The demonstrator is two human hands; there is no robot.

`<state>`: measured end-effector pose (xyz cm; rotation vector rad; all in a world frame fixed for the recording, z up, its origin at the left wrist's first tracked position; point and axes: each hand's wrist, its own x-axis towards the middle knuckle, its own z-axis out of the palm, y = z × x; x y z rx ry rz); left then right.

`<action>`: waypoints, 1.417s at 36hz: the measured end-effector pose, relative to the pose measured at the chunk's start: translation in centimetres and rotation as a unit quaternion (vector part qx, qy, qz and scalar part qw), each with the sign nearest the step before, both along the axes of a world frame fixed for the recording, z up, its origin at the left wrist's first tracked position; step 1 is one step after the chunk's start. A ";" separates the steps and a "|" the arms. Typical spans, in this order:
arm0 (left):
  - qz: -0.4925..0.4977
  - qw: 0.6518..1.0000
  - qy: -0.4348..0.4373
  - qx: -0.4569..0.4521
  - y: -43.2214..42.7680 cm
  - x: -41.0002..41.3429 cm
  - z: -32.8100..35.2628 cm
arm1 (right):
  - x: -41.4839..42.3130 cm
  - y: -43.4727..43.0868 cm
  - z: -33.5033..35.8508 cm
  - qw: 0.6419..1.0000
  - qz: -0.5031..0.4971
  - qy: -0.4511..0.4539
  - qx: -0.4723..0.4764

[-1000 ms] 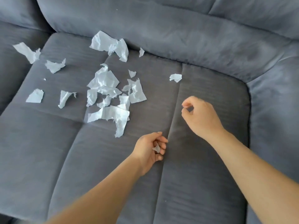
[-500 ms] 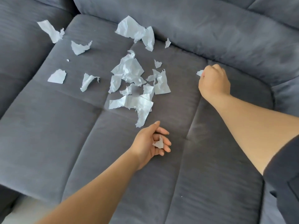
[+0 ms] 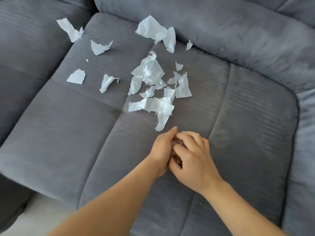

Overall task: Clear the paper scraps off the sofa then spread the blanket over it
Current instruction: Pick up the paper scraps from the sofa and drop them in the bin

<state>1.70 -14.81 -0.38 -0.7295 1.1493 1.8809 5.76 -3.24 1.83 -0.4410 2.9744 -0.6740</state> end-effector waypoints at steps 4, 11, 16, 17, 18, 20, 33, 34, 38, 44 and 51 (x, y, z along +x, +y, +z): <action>0.038 0.998 0.039 -0.016 -0.6 0.7 -0.1 | -2.6 0.2 1.0 0.986 -0.108 -0.028 -0.128; 0.067 0.997 0.023 -0.002 -3.0 2.7 -0.6 | -12.6 0.4 -0.6 0.951 -0.252 -0.137 -0.116; 0.081 0.997 0.008 -0.011 -6.2 4.4 -0.8 | -13.9 -0.1 -2.6 0.958 -0.268 -0.105 0.000; 0.082 0.997 0.003 -0.013 -6.9 4.7 -0.9 | -13.3 -0.6 -2.8 0.948 -0.309 -0.071 -0.033; 0.083 0.996 -0.002 -0.013 -7.5 4.9 -0.9 | -12.4 -1.3 -2.8 0.931 -0.354 -0.041 -0.075; 0.083 0.996 -0.008 -0.007 -8.6 5.4 -0.7 | -10.1 -2.7 -2.2 0.898 -0.416 0.014 -0.140; 0.081 0.997 -0.007 -0.016 -10.7 6.3 -0.4 | 3.2 -10.6 1.4 0.978 -0.108 -0.148 -0.101; 0.074 0.997 -0.009 -0.020 -10.7 6.3 -0.4 | 2.0 -10.4 1.5 0.971 -0.159 -0.121 -0.128; 0.060 0.998 -0.010 -0.015 -11.2 6.2 -0.4 | -4.5 -8.7 0.2 0.908 -0.369 -0.082 -0.182; 0.056 0.998 -0.027 -0.006 -12.1 6.6 -0.4 | -9.3 -7.2 -1.7 0.831 -0.466 -0.211 -0.219; 0.087 0.995 -0.038 0.040 -13.5 6.9 -0.2 | -1.9 -12.1 1.5 0.936 -0.277 -0.128 -0.174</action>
